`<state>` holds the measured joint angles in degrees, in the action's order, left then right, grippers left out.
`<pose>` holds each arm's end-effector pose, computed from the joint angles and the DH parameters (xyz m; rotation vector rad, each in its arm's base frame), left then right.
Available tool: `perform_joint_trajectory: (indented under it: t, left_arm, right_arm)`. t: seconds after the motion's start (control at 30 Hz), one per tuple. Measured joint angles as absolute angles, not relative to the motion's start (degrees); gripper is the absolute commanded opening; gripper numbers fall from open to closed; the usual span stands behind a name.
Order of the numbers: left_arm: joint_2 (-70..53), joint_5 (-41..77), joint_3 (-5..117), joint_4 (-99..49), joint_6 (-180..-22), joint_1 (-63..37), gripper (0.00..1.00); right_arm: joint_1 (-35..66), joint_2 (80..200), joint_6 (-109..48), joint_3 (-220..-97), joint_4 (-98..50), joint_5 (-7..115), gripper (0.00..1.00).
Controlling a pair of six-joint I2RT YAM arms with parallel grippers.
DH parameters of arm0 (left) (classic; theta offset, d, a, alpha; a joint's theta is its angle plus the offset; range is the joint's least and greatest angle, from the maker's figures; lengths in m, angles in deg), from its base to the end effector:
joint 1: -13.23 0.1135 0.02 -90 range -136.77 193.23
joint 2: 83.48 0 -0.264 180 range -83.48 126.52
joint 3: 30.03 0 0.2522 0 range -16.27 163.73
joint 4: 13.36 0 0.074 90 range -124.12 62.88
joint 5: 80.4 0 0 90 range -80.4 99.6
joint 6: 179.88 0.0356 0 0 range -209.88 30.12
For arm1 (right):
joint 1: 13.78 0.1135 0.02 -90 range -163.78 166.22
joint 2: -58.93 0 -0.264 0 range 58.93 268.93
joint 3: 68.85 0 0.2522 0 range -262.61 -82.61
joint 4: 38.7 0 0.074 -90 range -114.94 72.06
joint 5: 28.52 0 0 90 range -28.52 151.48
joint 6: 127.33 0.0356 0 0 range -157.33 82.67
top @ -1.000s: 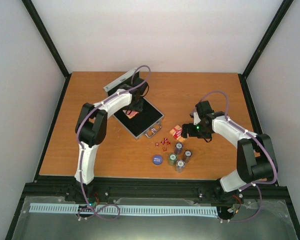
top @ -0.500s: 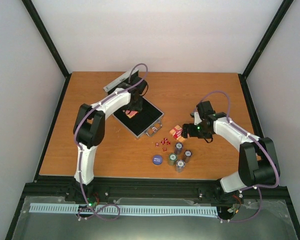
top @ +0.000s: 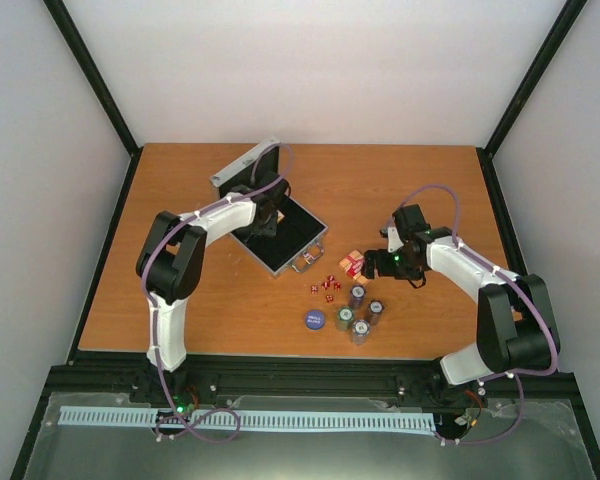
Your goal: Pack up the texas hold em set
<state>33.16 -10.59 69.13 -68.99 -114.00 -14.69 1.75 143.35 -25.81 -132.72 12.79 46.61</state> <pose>0.3681 -0.1812 0.1709 0.0183 2.7144 0.2574 0.2518 0.0795 0.1846 -0.1591 2.8573 0.4688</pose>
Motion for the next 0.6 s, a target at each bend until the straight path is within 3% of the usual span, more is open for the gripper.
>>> perform_joint_trajectory:
  t: [0.6]
  left_arm:
    - [33.14,-12.77,67.01,-60.93,-111.66,-14.71,0.48]
  right_arm:
    - [1.75,143.53,-25.65,-132.56,12.75,46.15,1.00]
